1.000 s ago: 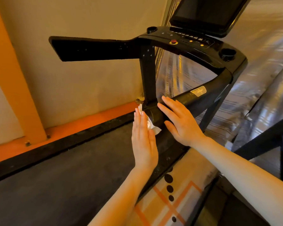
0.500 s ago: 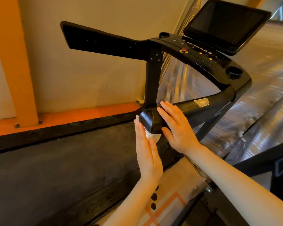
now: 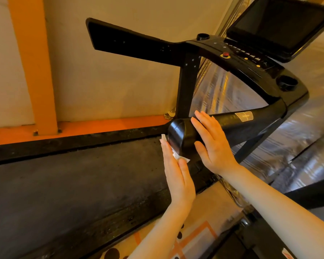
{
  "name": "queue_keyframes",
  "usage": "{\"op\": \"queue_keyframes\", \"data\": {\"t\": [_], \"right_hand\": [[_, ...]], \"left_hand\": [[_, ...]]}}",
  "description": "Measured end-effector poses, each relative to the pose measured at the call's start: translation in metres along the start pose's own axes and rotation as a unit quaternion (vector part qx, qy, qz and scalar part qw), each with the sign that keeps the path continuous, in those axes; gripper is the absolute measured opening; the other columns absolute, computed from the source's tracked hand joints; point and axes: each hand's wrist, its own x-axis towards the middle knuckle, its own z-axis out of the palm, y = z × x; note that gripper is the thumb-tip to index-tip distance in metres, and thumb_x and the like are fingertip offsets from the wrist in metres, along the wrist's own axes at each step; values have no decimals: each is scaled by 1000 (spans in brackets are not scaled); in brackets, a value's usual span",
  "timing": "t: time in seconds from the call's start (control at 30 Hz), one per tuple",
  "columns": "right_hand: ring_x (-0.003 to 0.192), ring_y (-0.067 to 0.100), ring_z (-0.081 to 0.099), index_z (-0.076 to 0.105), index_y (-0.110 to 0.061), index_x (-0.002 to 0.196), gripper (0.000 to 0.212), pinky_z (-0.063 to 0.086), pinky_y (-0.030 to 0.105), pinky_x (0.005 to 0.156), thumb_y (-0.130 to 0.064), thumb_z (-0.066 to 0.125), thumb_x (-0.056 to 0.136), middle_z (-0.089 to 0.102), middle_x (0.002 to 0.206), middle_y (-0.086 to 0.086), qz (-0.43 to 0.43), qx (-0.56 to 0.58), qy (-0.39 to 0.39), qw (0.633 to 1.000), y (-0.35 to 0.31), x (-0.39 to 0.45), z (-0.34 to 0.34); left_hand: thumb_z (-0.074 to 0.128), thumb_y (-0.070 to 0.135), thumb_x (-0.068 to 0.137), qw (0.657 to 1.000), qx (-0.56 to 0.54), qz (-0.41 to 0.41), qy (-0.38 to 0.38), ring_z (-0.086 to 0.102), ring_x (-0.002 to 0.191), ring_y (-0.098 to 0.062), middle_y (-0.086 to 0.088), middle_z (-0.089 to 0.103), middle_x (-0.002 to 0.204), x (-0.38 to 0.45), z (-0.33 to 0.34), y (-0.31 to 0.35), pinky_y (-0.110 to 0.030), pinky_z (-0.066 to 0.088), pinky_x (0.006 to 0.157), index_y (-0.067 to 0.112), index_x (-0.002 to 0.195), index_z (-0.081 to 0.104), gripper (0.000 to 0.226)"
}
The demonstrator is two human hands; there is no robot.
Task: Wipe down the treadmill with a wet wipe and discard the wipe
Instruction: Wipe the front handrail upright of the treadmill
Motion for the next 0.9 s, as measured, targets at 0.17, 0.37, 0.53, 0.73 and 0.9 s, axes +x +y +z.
{"op": "queue_keyframes", "data": {"t": [0.17,0.37,0.53,0.73,0.9], "right_hand": [[147,27,27,34,-16,147,48,27,54,118,-26,43,101,33,155,9,-3,-4,0,1000,2,0,2],[147,25,27,35,-18,146,45,24,51,119,-36,34,104,33,155,7,5,5,8,1000,0,0,3],[147,25,27,34,-19,146,46,25,53,118,-36,35,104,32,155,5,2,1,10,1000,0,-1,4],[147,24,27,35,-19,146,45,22,49,120,-36,35,104,34,154,6,3,2,9,1000,1,0,4],[148,21,25,35,-20,147,46,19,45,122,-34,37,104,37,154,8,9,4,3,1000,1,0,2]], "left_hand": [[26,32,103,998,-4,55,12,7,151,-12,14,3,164,9,6,10,-45,17,121,38,155,-5,60],[30,16,105,1000,15,14,8,27,128,24,18,6,160,-6,3,-14,-7,29,106,21,155,-1,60],[29,33,105,999,1,48,18,9,151,-11,18,1,163,4,6,0,-49,24,119,29,156,-5,62],[29,32,105,999,18,44,7,20,143,7,14,5,163,2,4,-7,-28,27,117,27,157,-3,61],[32,33,102,999,23,-29,-8,11,145,7,22,-2,162,-11,3,-26,-36,21,121,32,155,-7,66]]}}
